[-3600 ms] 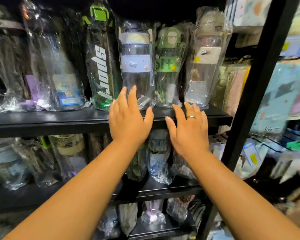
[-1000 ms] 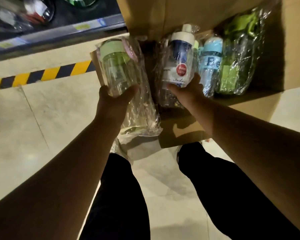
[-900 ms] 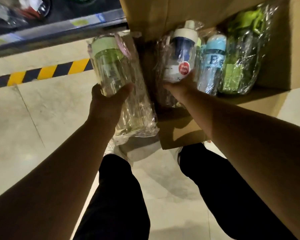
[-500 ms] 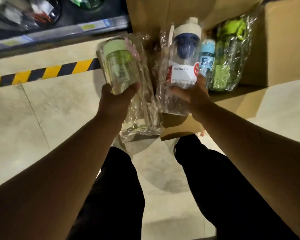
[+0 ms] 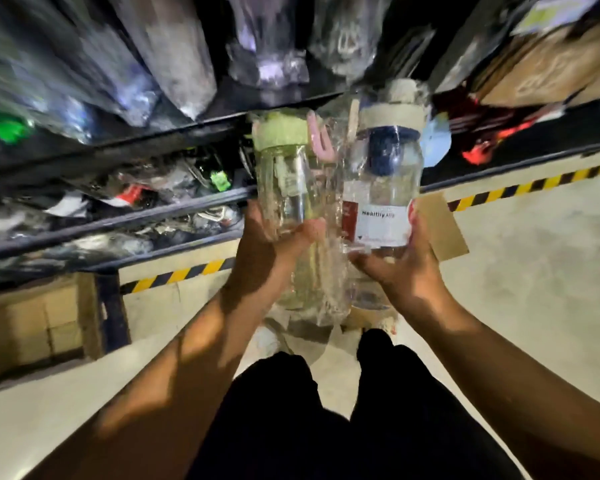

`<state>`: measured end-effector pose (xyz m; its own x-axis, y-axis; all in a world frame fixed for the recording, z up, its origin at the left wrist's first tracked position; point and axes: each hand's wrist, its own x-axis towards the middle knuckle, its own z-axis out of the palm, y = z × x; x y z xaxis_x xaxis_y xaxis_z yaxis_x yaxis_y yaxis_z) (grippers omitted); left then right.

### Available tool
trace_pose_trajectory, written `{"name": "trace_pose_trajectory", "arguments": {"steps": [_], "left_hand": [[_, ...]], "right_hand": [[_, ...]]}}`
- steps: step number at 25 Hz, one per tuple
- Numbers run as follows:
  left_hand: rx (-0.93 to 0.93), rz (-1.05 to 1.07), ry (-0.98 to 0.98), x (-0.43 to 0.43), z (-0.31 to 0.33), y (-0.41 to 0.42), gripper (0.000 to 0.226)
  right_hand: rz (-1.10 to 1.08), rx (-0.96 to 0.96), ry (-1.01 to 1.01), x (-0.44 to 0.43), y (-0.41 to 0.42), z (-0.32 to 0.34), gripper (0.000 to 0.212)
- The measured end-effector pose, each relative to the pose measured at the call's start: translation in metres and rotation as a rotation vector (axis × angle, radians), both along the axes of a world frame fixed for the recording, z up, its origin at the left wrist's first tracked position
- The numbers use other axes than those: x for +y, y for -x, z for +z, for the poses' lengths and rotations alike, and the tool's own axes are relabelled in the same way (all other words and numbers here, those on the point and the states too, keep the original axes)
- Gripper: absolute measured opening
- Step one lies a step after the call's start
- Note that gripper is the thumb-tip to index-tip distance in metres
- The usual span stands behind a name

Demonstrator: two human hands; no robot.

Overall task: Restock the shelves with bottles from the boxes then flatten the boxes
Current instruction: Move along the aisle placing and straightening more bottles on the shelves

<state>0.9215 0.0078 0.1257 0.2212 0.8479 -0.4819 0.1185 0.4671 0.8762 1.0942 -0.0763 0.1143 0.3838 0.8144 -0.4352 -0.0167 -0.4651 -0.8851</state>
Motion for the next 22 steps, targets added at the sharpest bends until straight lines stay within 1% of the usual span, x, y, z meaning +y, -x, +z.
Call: {"name": "trace_pose_trajectory", "arguments": {"steps": [2,3,4,6,7,8,10,11,13,16,17,19,22], "left_hand": [[-0.074,0.01,-0.042,0.002,0.063,0.01,0.054],[-0.086,0.016,-0.045,0.003,0.09,0.013,0.055],[-0.06,0.015,-0.054,0.007,0.109,0.019,0.062],[-0.02,-0.009,-0.157,0.01,0.158,0.027,0.099],[-0.025,0.003,-0.202,0.01,0.181,0.027,0.104],[-0.05,0.005,-0.252,0.01,0.2,0.027,0.097],[-0.092,-0.016,-0.37,0.008,0.236,0.02,0.069],[-0.13,-0.017,-0.4,0.006,0.25,0.017,0.062],[-0.133,0.014,-0.482,0.005,0.277,0.009,0.061],[-0.044,0.097,-0.635,0.007,0.329,-0.005,0.05],[-0.046,0.12,-0.674,0.008,0.348,-0.01,0.049],[-0.076,0.16,-0.763,0.014,0.379,-0.018,0.059],[-0.136,0.201,-0.84,0.023,0.422,-0.027,0.068]], "right_hand": [[0.035,-0.104,-0.091,0.004,0.014,0.064,0.096],[0.046,-0.143,-0.132,0.006,0.018,0.092,0.099],[0.051,-0.176,-0.16,0.008,0.022,0.119,0.103],[0.058,-0.222,-0.231,0.011,0.026,0.169,0.11],[0.065,-0.231,-0.275,0.012,0.025,0.191,0.112],[0.081,-0.244,-0.308,0.013,0.023,0.21,0.113],[0.118,-0.258,-0.356,0.017,0.013,0.242,0.116],[0.131,-0.233,-0.373,0.021,0.007,0.254,0.117],[0.166,-0.178,-0.436,0.031,-0.005,0.276,0.118],[0.195,-0.269,-0.565,0.048,-0.021,0.318,0.115],[0.195,-0.297,-0.609,0.053,-0.025,0.336,0.111],[0.199,-0.335,-0.708,0.064,-0.035,0.369,0.104],[0.213,-0.344,-0.833,0.077,-0.049,0.414,0.104]]}}
